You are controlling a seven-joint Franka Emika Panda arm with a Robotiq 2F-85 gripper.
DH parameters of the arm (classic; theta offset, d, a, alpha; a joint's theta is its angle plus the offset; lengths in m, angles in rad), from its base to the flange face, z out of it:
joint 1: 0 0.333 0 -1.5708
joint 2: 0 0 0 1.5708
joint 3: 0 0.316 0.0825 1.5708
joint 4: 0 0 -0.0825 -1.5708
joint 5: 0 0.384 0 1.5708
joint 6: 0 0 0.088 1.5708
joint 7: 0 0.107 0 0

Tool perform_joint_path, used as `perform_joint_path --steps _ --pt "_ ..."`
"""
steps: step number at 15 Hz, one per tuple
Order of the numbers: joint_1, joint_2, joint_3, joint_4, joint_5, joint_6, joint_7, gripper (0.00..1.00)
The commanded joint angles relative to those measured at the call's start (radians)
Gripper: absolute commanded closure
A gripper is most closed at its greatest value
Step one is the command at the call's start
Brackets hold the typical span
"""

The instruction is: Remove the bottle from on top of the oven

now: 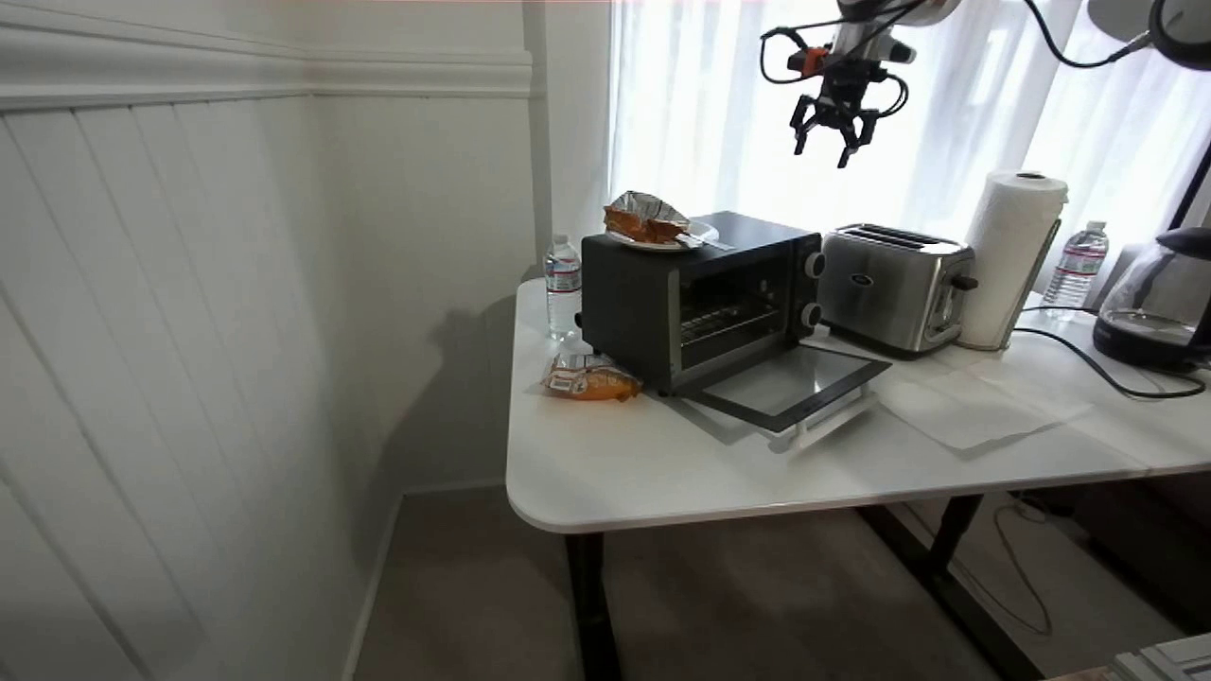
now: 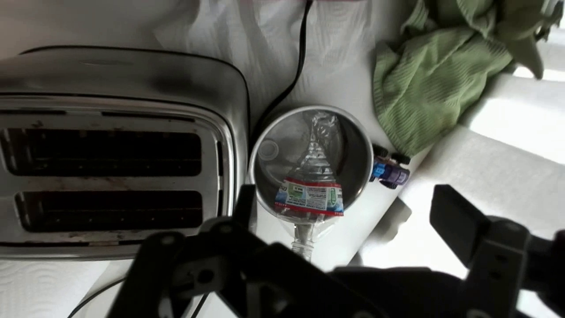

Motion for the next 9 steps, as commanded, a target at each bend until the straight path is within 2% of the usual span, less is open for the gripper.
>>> perform_joint_path --steps 1,9 --pt "-0.028 -0.101 0.072 -0.063 0.055 -0.078 -0.157 0.00" --pt "-0.069 -0.262 0.208 -0.207 0.146 -0.176 -0.453 0.00"
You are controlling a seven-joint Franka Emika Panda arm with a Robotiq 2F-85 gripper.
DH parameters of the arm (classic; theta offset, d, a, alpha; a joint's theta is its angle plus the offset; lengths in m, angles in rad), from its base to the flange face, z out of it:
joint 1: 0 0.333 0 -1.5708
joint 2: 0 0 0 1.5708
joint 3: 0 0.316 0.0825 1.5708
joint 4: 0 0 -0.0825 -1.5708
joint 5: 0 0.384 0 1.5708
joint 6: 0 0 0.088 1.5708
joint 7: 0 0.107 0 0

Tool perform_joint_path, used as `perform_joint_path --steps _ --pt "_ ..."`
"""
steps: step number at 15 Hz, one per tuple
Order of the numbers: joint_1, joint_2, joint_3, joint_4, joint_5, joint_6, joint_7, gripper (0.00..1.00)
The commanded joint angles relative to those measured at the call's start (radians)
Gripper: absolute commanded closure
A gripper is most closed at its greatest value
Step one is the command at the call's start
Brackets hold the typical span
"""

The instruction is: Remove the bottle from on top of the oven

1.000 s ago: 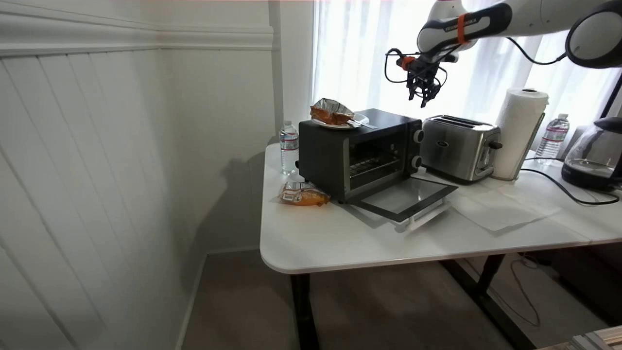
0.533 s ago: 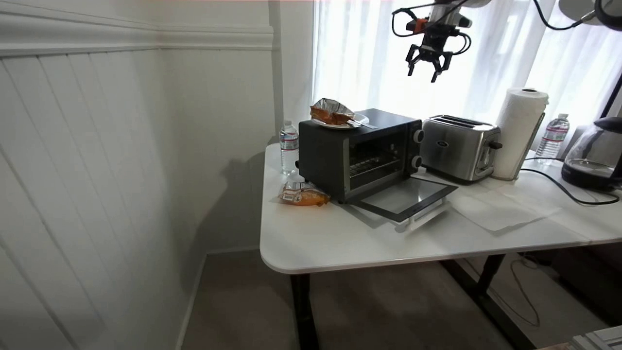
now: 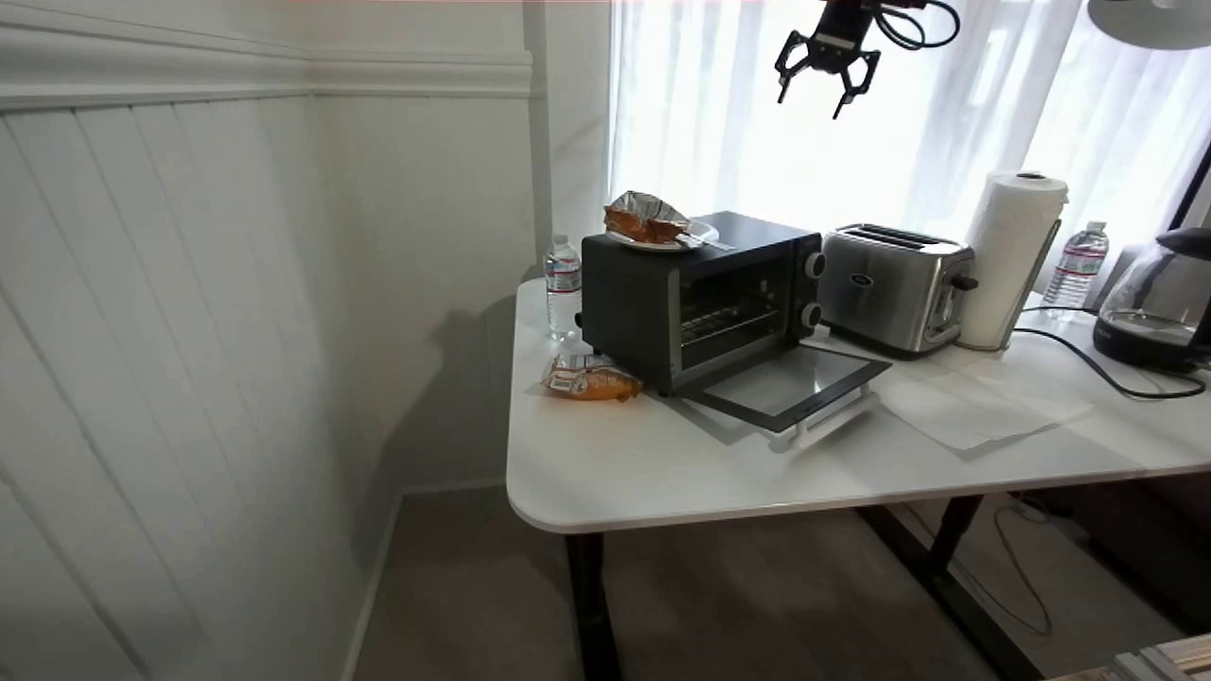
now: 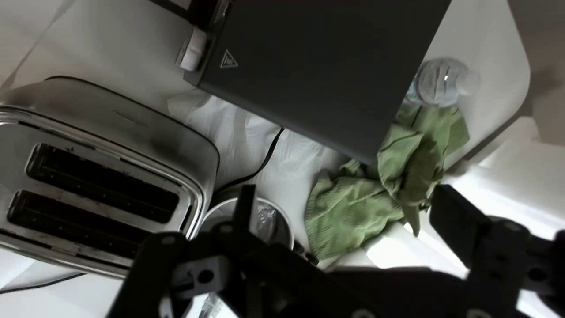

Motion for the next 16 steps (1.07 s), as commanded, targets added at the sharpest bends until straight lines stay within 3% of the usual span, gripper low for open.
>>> perform_joint_path --steps 1,4,9,16 --pt "-0.049 -0.122 0.064 -0.158 0.064 -0.053 -0.149 0.00" --pt "-0.082 -0.185 0.091 -0.243 0.067 -0.105 -0.298 0.00" --pt "-0.159 -0.339 0.123 -0.447 0.073 -0.067 -0.615 0.00" --pt "-0.304 -0.593 0.169 -0.719 0.277 -0.054 -1.045 0.00"
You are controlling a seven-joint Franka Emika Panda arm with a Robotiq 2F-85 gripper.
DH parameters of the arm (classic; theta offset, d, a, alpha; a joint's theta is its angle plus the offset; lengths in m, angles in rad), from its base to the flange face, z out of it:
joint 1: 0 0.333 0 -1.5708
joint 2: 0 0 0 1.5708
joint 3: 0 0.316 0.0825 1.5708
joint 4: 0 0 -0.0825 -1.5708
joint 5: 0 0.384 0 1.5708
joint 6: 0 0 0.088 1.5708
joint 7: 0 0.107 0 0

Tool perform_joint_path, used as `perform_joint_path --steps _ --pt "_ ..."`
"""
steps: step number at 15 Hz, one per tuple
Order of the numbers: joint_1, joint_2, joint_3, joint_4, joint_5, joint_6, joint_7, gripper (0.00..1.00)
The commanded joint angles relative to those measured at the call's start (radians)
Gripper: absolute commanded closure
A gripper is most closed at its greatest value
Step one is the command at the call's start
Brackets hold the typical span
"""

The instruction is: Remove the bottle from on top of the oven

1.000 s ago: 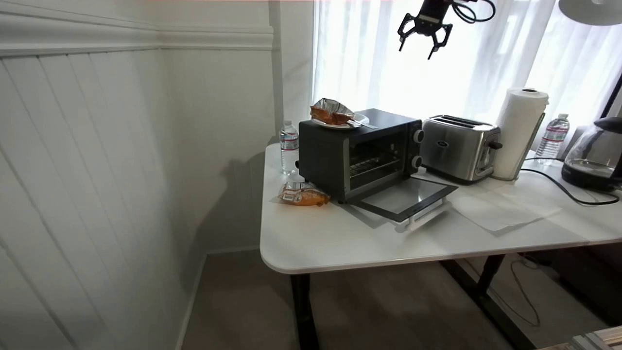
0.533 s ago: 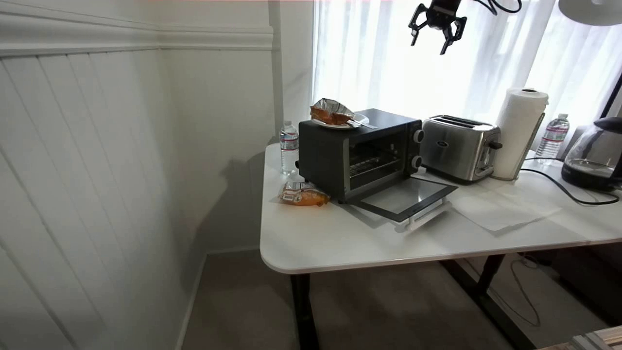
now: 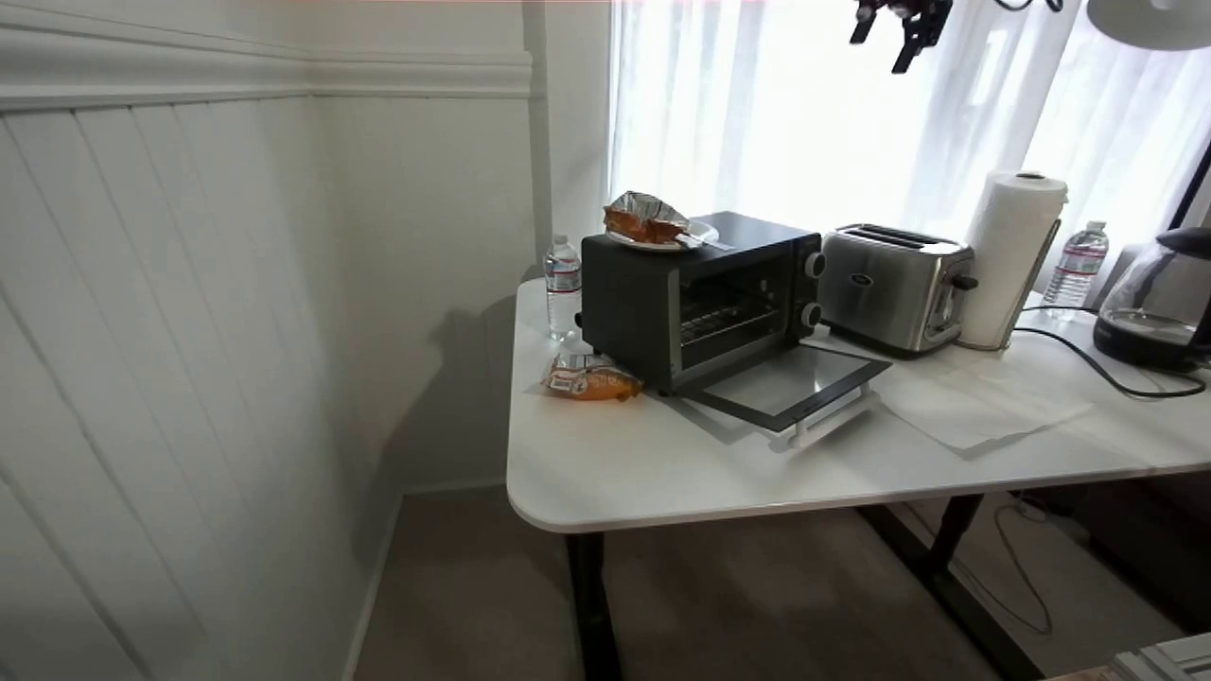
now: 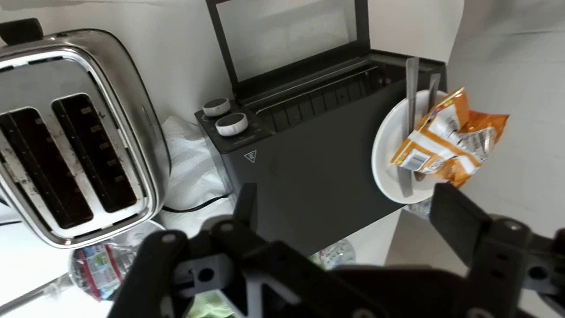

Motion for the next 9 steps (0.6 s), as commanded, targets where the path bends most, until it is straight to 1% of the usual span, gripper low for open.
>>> perform_joint_path --steps 1,2,3,4,6,9 --pt "-0.102 -0.200 0.017 -0.241 0.161 0.005 -0.247 0.00" --pt "-0.122 -0.239 0.012 -0.285 0.211 -0.006 -0.315 0.00" --pt "-0.056 -0.271 -0.093 -0.311 0.288 -0.034 -0.383 0.00" --pt "0.009 -0.162 -0.112 -0.173 0.201 -0.033 -0.274 0.00" --pt "0.008 -0.217 -0.151 -0.234 0.254 -0.043 -0.346 0.00" --pt "0.011 -0.240 -0.161 -0.265 0.265 -0.042 -0.366 0.00"
